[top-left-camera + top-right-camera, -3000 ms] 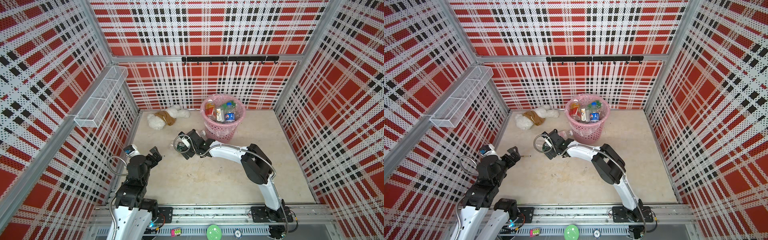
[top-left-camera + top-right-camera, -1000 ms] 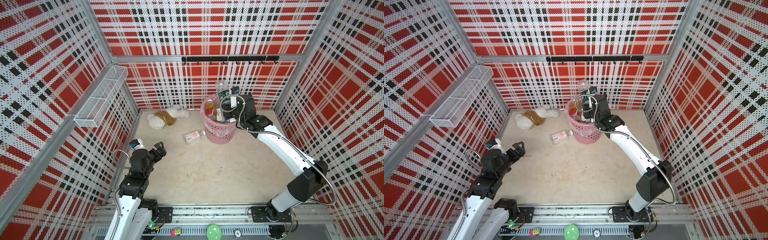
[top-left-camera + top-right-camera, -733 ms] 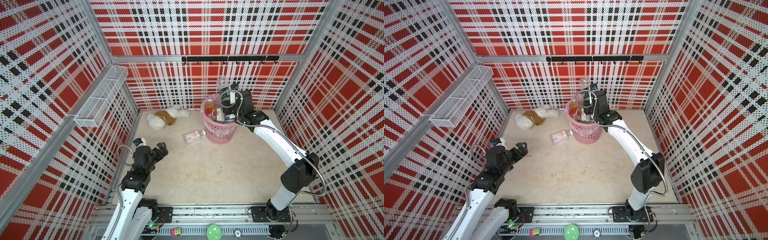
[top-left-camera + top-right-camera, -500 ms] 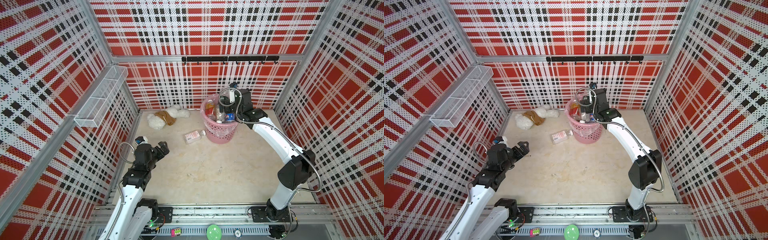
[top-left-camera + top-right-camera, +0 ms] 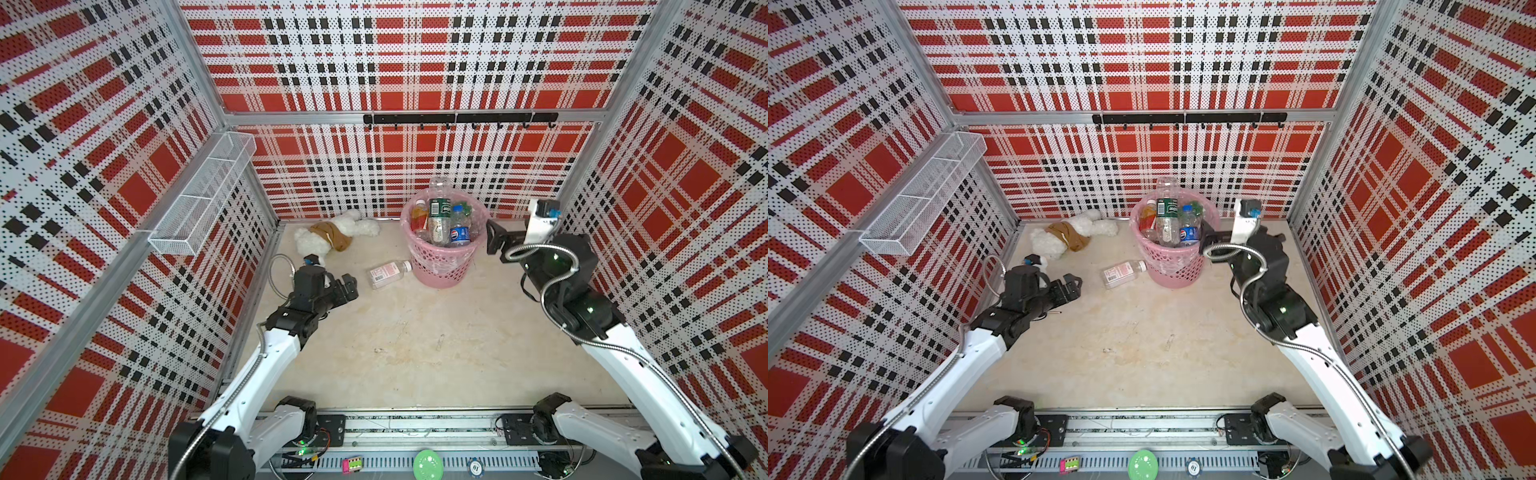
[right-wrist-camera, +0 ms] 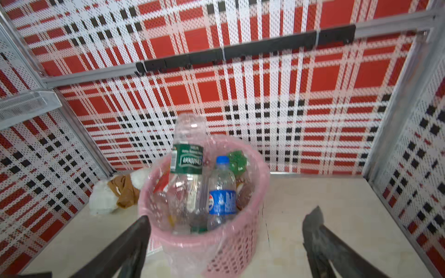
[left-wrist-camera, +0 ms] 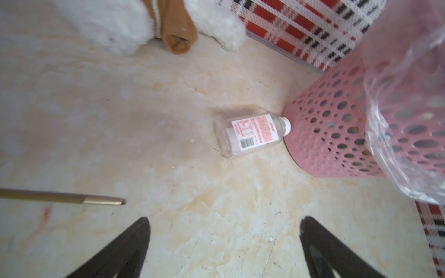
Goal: Throw the plastic bottles in the bin
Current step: Throw the plastic bottle into the trash bin, then pick up the plastic bottle from the top-center of the table.
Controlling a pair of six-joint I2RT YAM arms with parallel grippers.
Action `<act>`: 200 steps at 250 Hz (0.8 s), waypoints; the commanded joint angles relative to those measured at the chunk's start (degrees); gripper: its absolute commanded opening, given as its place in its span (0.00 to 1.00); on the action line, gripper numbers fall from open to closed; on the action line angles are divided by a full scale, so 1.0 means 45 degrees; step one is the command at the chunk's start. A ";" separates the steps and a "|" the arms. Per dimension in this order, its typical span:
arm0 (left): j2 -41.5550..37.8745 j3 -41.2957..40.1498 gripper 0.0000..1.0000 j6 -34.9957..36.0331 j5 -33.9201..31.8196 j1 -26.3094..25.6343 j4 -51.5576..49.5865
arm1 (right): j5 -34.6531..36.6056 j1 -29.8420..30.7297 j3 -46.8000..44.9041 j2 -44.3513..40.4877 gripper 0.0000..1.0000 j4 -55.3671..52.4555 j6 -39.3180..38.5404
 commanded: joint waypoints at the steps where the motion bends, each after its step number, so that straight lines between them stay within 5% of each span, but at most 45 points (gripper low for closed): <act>1: 0.1452 0.1220 0.99 0.2348 -0.1254 -0.1087 -0.0251 | 0.0052 -0.0252 -0.0898 -0.0487 1.00 -0.0499 0.0889; 34: 0.3832 0.2528 0.99 0.3721 -0.2263 -0.1913 -0.0521 | 0.0249 -0.0377 -0.1018 -0.1159 1.00 -0.1520 0.0929; 85: 0.7030 0.5081 0.99 0.5472 -0.0817 -0.1919 -0.0845 | 0.0073 -0.0436 -0.1139 -0.1470 1.00 -0.1564 0.0999; 200: 1.1543 0.8899 0.99 0.6108 -0.1322 -0.1761 -0.2675 | 0.0107 -0.0485 -0.1389 -0.1727 1.00 -0.1423 0.1105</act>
